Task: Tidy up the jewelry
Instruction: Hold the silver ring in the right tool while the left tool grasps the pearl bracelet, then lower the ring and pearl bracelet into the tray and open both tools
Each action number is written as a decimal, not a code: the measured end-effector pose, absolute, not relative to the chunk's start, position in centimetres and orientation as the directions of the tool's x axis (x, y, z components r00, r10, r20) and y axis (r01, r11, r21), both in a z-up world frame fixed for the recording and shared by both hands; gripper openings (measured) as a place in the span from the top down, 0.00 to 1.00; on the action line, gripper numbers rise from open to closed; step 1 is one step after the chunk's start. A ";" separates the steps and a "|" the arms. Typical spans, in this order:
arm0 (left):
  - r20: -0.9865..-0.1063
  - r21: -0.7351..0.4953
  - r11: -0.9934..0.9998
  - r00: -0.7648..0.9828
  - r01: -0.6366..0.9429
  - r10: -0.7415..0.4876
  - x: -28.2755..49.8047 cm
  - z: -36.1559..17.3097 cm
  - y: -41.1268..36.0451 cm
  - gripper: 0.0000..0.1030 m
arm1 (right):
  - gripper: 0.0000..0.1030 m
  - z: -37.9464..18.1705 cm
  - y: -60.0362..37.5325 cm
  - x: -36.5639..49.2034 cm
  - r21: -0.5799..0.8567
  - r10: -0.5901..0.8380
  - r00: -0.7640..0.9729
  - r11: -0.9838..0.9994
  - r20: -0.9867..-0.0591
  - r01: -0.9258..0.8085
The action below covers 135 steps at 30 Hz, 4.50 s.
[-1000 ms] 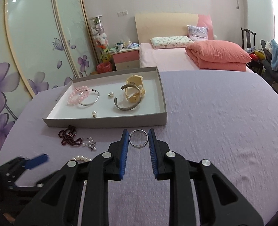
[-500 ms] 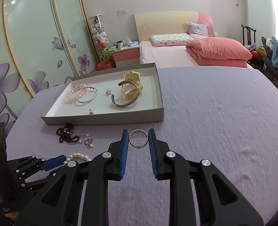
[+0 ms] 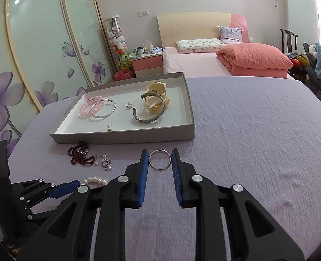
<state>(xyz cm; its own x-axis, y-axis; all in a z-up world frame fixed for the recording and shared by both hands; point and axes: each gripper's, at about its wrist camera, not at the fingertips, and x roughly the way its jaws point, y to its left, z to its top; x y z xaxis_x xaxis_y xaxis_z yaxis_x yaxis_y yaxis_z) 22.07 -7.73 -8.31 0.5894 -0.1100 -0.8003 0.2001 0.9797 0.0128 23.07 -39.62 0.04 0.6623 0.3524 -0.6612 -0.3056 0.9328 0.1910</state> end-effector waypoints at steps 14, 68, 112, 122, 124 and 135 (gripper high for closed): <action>-0.765 -0.077 0.982 0.621 0.175 -0.170 20.9 -7.2 -4.7 0.91 | 0.78 0.8 -39.4 22.5 0.194 0.362 0.667 0.929 -0.651 -0.315; -0.484 -0.227 0.973 0.860 0.052 -0.159 26.2 5.0 3.2 0.90 | 0.78 3.8 -36.2 23.7 0.184 0.405 0.741 0.912 -0.536 -0.366; -0.401 -0.191 0.981 0.915 -0.030 -0.050 23.5 5.2 7.2 0.22 | 0.78 0.0 -30.1 33.5 0.078 0.269 0.749 0.957 -0.605 -0.281; -0.413 -0.198 0.980 0.909 -0.025 -0.060 24.1 4.5 7.5 0.21 | 0.77 -0.6 -29.1 33.9 0.065 0.262 0.742 0.957 -0.618 -0.283; -0.418 -0.200 0.980 0.906 -0.025 -0.062 24.1 4.3 7.4 0.21 | 0.67 -0.5 -29.0 33.8 0.065 0.260 0.745 0.958 -0.614 -0.281; -0.418 -0.207 0.978 0.906 -0.035 -0.057 22.5 4.3 7.6 0.21 | 0.49 1.5 -31.3 31.2 0.112 0.297 0.767 0.952 -0.568 -0.286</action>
<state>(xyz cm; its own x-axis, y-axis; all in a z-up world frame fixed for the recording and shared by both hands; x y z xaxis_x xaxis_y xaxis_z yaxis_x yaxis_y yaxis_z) 22.54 7.63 4.30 0.9065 -0.0566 -0.4184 -0.0346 0.9777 -0.2073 31.16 -31.31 1.50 0.7671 0.2974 -0.5684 -0.2861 0.9517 0.1117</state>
